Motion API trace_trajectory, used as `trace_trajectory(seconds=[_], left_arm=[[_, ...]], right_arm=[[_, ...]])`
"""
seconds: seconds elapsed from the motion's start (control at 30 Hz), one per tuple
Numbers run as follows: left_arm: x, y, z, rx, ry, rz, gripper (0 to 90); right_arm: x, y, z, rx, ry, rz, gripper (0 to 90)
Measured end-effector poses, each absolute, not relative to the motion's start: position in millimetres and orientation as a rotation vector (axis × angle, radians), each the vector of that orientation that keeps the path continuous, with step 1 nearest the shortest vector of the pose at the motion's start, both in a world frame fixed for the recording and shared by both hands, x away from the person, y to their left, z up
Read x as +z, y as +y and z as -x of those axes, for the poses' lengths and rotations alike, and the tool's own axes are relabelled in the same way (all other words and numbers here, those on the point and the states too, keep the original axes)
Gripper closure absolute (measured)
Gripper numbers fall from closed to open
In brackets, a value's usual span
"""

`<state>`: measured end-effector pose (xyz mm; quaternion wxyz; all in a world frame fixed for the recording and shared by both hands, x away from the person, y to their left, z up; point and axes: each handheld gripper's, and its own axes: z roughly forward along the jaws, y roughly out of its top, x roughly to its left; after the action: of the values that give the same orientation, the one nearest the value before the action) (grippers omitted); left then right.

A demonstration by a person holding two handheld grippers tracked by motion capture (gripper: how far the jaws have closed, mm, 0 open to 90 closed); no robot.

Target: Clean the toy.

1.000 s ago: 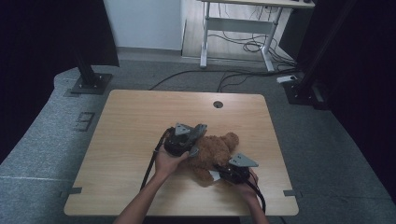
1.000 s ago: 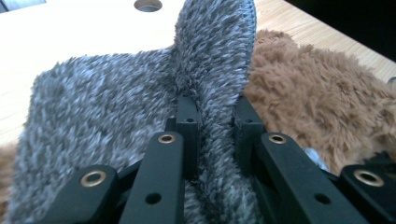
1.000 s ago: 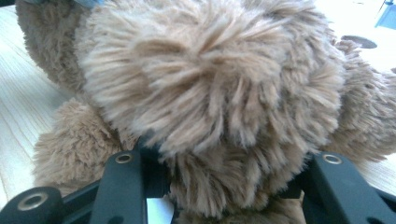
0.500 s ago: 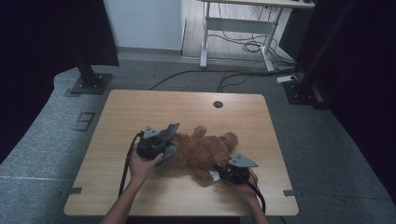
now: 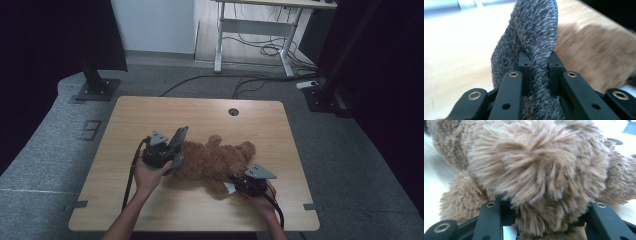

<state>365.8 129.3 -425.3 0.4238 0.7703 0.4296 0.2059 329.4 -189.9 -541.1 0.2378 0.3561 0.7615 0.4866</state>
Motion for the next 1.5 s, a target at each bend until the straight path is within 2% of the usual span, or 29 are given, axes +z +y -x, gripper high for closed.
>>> trace_trajectory(seconds=[0.1, 0.23, 0.53, 0.63, 0.73, 0.87, 0.93, 1.1, 1.37, 1.5], left_arm=[[-418, 102, -379, 0.477, 1.043, -1.952, 77.0], [-438, 78, -404, 0.398, 1.087, -1.982, 76.8], [-460, 79, -418, 0.365, 1.115, -1.946, 77.1], [-466, 83, -410, 0.348, 1.103, -1.935, 77.4], [-470, 87, -397, 0.35, 1.074, -1.929, 77.8], [-477, 91, -378, 0.36, 1.036, -1.907, 77.9], [-481, 94, -369, 0.368, 1.018, -1.894, 78.0], [-487, 99, -355, 0.358, 1.011, -1.856, 78.1], [-493, 101, -345, 0.354, 1.0, -1.823, 78.2], [-496, 101, -340, 0.342, 0.995, -1.809, 78.1]], right_arm=[[-541, -188, -332, 1.32, 2.076, -0.973, 51.1], [-541, -187, -338, 1.299, 2.057, -0.97, 51.6], [-541, -183, -357, 1.246, 2.032, -0.961, 51.2], [-540, -183, -352, 1.248, 2.042, -0.951, 44.6], [-538, -188, -345, 1.277, 2.064, -0.961, 32.1], [-531, -202, -334, 1.377, 2.066, -1.024, 25.1], [-524, -211, -329, 1.427, 2.024, -1.049, 24.4], [-509, -213, -337, 1.44, 2.037, -1.119, 14.3], [-490, -197, -363, 1.471, 2.084, -1.161, 11.2], [-496, -191, -376, 1.438, 2.175, -1.228, 10.2]])
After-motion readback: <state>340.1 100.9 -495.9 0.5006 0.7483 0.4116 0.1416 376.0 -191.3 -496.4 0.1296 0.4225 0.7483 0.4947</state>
